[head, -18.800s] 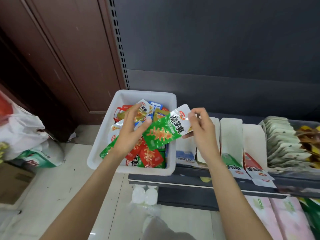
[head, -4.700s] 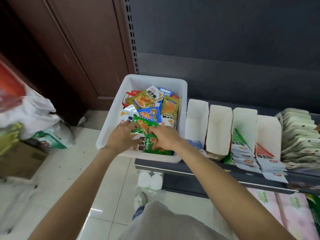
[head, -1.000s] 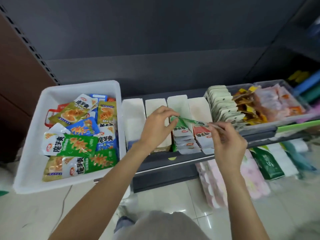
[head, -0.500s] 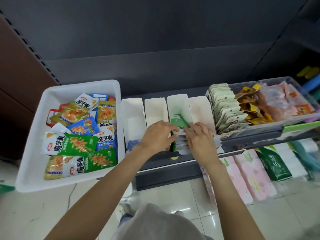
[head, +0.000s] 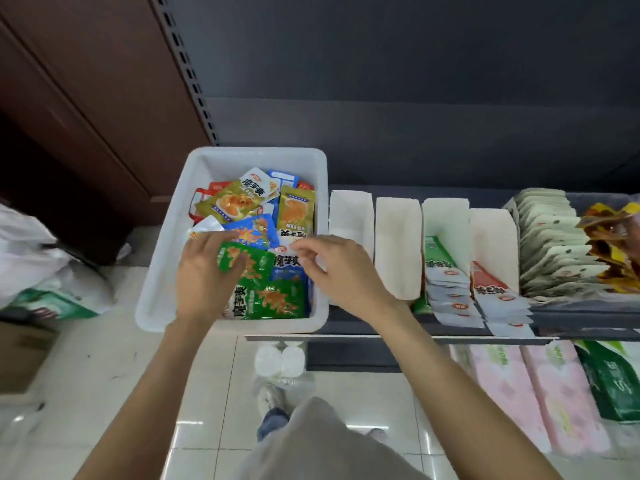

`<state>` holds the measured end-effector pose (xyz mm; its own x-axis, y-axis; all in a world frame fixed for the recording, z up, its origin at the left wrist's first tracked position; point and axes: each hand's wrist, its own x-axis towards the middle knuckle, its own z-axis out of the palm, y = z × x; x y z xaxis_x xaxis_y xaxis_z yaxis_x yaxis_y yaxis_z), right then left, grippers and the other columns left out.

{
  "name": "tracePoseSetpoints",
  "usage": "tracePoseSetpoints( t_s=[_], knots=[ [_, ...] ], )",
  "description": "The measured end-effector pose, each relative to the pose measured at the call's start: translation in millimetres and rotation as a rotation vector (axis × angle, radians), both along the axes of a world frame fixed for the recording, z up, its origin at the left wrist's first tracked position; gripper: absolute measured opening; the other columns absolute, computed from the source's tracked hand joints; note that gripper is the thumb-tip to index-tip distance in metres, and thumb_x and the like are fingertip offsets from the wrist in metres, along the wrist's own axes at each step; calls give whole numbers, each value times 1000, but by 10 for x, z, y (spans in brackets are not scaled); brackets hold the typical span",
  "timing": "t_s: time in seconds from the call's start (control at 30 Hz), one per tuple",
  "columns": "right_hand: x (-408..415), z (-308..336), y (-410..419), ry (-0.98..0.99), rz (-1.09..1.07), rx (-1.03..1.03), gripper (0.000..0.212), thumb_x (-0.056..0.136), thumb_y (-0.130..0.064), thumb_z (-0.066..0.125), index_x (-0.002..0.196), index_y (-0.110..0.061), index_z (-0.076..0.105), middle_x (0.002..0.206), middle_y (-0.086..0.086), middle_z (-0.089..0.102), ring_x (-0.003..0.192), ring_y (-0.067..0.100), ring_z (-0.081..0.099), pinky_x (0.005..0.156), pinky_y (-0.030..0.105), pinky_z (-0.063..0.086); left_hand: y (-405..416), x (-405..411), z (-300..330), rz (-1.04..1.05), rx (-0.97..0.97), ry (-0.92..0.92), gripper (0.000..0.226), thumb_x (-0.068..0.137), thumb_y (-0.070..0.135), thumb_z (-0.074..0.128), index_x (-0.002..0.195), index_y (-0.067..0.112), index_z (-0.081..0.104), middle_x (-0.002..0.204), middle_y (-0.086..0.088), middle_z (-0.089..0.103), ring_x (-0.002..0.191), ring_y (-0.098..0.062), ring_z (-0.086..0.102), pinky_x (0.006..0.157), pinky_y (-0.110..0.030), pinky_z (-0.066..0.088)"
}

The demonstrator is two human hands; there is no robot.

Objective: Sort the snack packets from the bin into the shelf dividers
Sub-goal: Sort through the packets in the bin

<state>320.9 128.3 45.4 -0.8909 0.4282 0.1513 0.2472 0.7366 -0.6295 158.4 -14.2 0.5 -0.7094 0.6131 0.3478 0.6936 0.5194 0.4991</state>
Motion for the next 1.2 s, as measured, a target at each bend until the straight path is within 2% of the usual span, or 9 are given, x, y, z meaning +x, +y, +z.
tracePoseSetpoints(
  t_s=[0.27, 0.4, 0.5, 0.6, 0.7, 0.87, 1.03, 1.1, 1.2],
  knots=[
    [-1193, -510, -327, -378, 109, 189, 74, 81, -46, 68, 141, -16, 37, 136, 9, 47, 127, 28, 42, 105, 39, 35, -256, -413, -116, 92, -327, -217, 72, 78, 32, 74, 139, 14, 40, 135, -12, 45, 122, -32, 39, 100, -39, 35],
    [-1271, -591, -383, -386, 26, 153, 65, 80, -39, 72, 132, -16, 42, 126, 8, 52, 113, 25, 53, 88, 35, 44, -282, -447, -141, 35, -283, -195, 66, 79, 28, 73, 137, 16, 43, 135, -8, 46, 123, -28, 40, 96, -40, 41],
    [-1182, -537, -384, -235, -101, -87, 42, 88, -32, 65, 124, -14, 51, 114, 4, 62, 94, 20, 61, 68, 28, 41, -275, -434, -134, 57, 15, -255, 59, 79, 19, 73, 133, 16, 48, 130, -4, 48, 117, -21, 46, 94, -32, 44],
    [-1013, -362, -386, 25, -311, -656, 29, 90, -30, 63, 116, -19, 59, 113, -4, 65, 99, 12, 60, 81, 27, 47, -197, -320, 58, 129, 331, -771, 47, 84, 19, 69, 126, 24, 48, 120, 9, 51, 104, -7, 55, 78, -17, 47],
    [-798, -180, -406, 142, -396, -1145, 8, 89, -26, 63, 96, -29, 66, 105, -6, 69, 100, 12, 64, 88, 34, 51, -76, -185, 268, 3, 492, -1217, 22, 88, 19, 63, 109, 22, 59, 105, 3, 67, 91, -12, 66, 74, -24, 55],
    [-382, -1, -355, 188, -439, -958, 11, 87, -16, 66, 97, -12, 68, 96, 3, 70, 88, 12, 66, 75, 25, 51, 158, 11, 461, -174, 399, -997, 14, 86, 14, 66, 97, 22, 67, 97, 4, 72, 92, -15, 68, 82, -39, 55],
    [239, 288, -82, 308, -448, -620, 55, 79, -17, 76, 124, -33, 49, 103, -6, 66, 93, 9, 64, 76, 26, 54, 454, 342, 598, -617, 53, -610, 25, 80, 28, 73, 96, 43, 64, 87, 9, 72, 74, -13, 66, 70, -36, 55],
    [574, 386, 81, 251, -421, -474, 43, 79, -19, 76, 113, -35, 55, 93, -9, 69, 82, 13, 66, 71, 37, 56, 638, 576, 626, -717, 11, -521, 18, 76, 35, 76, 93, 32, 69, 81, 3, 72, 61, -9, 61, 60, -30, 51],
    [1096, 491, 330, 175, -448, -293, 20, 82, -23, 73, 85, -36, 59, 67, -19, 63, 56, 3, 55, 54, 26, 47, 962, 1018, 658, -738, 40, -389, 28, 72, 40, 76, 88, 18, 68, 76, 9, 70, 65, -5, 61, 63, -22, 50]
  ],
)
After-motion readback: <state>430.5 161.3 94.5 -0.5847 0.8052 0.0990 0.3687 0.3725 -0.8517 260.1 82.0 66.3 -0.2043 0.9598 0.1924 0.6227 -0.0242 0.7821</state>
